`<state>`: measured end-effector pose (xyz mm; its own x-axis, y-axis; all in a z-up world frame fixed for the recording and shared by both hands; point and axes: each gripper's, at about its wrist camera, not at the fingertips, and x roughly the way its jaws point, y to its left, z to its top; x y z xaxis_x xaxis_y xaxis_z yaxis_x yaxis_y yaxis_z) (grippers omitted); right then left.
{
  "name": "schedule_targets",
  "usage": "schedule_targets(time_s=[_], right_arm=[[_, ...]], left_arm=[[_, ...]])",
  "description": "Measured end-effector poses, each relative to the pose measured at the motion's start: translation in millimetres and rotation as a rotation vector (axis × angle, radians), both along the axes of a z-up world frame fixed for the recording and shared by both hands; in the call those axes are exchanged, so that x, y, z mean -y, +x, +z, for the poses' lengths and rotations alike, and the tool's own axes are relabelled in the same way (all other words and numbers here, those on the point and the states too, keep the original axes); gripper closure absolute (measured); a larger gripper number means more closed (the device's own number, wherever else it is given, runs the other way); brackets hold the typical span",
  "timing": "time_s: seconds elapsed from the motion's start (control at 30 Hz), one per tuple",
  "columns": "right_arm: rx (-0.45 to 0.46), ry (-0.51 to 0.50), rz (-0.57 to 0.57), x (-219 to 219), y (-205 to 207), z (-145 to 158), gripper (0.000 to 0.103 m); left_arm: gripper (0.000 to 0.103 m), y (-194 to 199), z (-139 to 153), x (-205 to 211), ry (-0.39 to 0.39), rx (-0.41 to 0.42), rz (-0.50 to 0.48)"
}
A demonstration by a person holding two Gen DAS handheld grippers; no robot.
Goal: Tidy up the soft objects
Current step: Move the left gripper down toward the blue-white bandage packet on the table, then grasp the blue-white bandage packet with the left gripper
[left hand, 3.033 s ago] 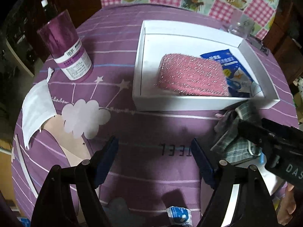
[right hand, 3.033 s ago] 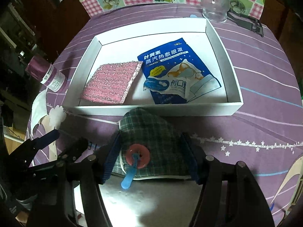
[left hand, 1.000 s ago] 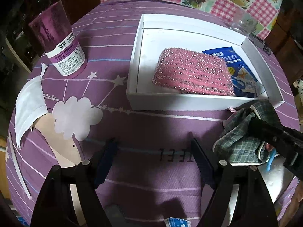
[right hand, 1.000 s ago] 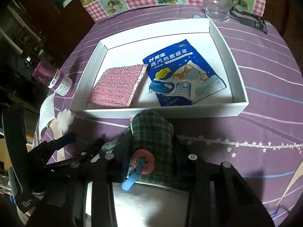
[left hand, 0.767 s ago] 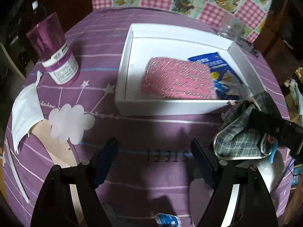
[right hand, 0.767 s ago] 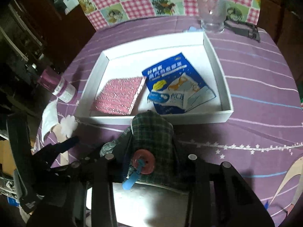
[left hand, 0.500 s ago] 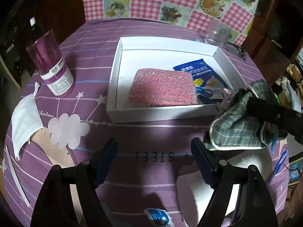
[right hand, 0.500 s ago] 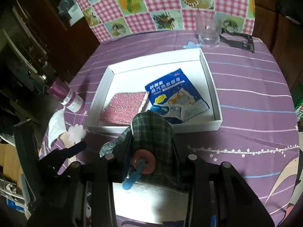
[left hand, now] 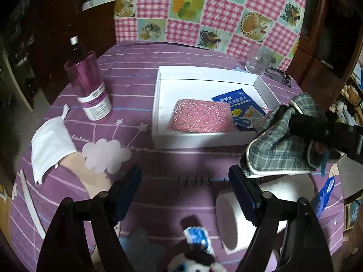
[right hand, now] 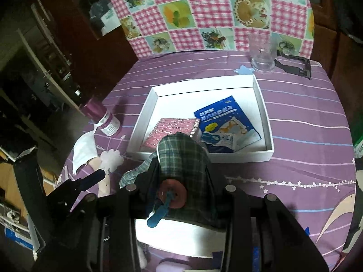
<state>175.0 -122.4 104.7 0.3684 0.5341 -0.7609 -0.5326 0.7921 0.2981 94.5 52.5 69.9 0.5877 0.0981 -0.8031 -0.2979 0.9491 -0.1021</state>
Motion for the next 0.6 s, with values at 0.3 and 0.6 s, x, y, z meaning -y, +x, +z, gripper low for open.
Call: schedule_targets(time_s=[0.3,0.6], right_arm=[[0.042,-0.079,0.084,-20,-27,7,0.064],[0.019,-0.110,0.091,-19,-28,5,0.064]], left_arm=[[0.024,-30,-2,-10,-0.063,-0.021,0.057],[0.025,-38,-28,-3,-0.164,-0.093,0.035]])
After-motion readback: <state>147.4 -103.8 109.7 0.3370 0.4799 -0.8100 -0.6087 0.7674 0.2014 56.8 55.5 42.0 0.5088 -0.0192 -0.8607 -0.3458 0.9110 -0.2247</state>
